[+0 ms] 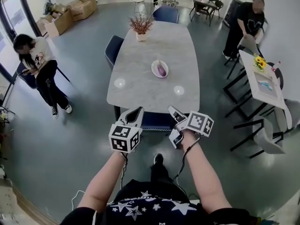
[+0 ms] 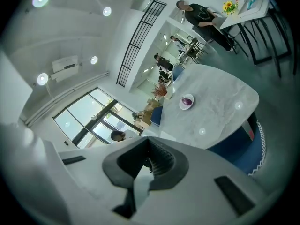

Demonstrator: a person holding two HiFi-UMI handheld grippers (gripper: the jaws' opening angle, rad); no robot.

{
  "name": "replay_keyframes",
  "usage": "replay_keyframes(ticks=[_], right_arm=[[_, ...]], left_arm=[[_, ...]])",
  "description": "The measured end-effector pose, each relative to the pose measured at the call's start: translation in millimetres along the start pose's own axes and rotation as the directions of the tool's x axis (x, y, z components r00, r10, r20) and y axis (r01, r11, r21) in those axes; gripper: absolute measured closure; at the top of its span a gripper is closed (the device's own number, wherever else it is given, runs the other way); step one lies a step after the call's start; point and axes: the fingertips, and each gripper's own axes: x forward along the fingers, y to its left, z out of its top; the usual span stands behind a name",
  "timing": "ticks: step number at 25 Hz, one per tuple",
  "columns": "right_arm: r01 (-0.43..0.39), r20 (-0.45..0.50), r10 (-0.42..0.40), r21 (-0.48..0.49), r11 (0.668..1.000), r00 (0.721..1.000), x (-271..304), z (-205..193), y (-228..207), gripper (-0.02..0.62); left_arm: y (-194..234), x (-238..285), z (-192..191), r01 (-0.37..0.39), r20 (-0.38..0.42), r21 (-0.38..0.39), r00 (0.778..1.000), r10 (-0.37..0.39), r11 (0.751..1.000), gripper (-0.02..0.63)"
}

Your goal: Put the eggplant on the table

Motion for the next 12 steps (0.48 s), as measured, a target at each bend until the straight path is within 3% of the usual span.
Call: replay_keyframes(ticks=[12], right_arm=[[-0.024,0.077,0.024,-0.009,1.0,0.997,-74,-51,46,0.591]], left_arm=[[-45,-81,-3,0.065,0.038,0.028,0.997,-0.066,0.998,0.598]])
